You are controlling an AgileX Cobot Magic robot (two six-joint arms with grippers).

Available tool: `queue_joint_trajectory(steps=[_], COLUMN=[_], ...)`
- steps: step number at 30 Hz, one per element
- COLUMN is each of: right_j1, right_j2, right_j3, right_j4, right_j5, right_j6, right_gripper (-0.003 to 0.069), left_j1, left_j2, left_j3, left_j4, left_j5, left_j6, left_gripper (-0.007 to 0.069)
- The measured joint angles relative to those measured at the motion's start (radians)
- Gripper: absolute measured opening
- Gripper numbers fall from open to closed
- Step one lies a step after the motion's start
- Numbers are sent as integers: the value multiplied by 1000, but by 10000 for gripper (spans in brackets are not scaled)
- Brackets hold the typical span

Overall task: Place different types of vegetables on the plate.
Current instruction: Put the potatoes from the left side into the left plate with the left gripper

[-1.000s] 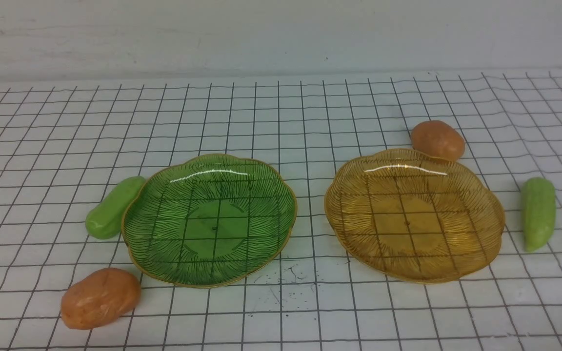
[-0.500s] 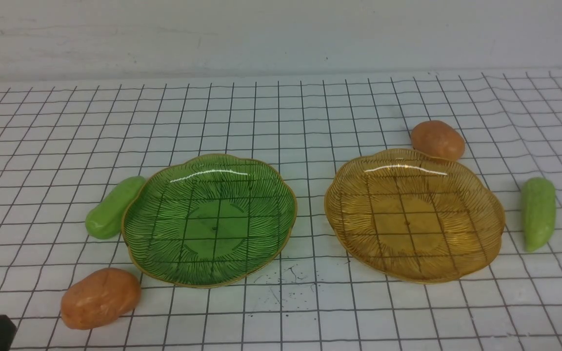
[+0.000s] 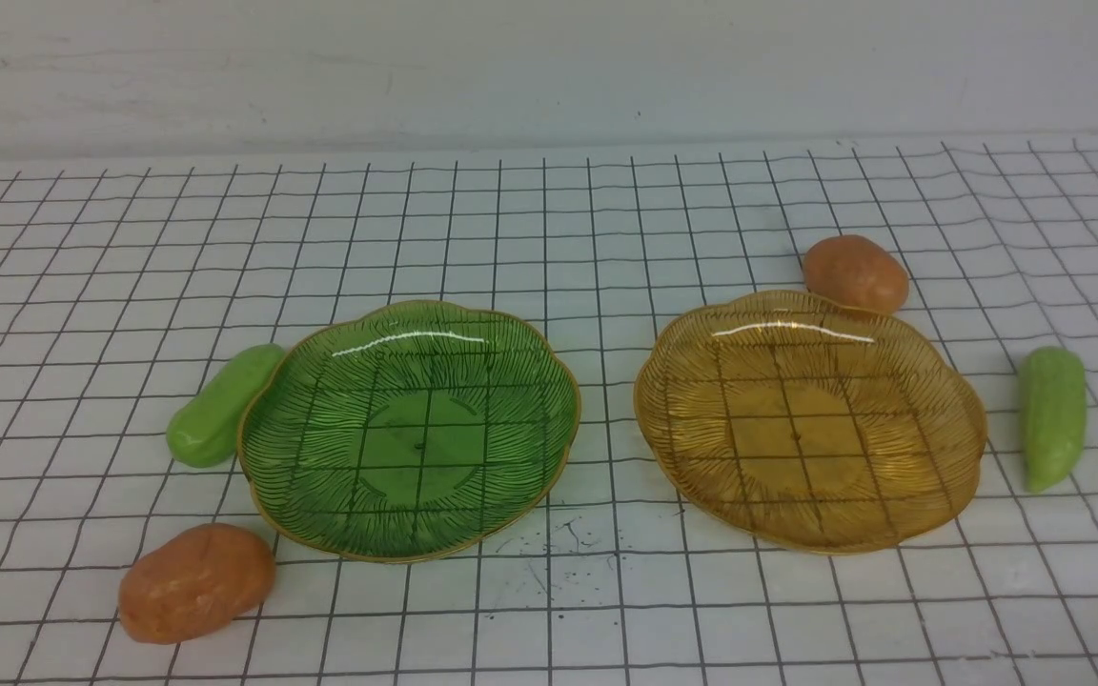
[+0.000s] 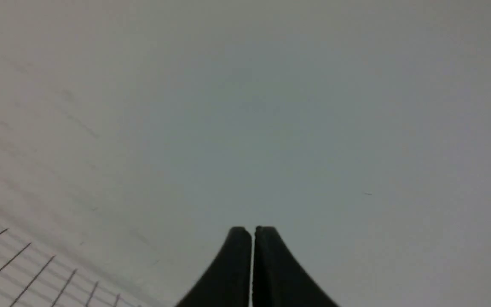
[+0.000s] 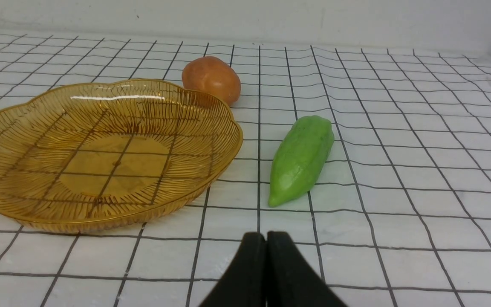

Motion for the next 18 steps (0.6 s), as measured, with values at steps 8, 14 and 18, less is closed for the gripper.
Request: queue_joint_trajectory(steps=[8,14,18], right_j1=[0,0,0], right_j2=[0,0,0], right_j3=[4,4,4], right_j4=[320,752,961], right_j5=[-141,-262,-301], right_j6=[79,230,235], right_gripper=[-14,-14,-14], left_j1=[0,0,0], left_j2=[390,831,1058], left_j3=[-424,-656,-759], left_j4=[199,373,402], left_j5=[682,1117,1206], left_j6=[8,74,154], left_gripper=[-8,-8,-8])
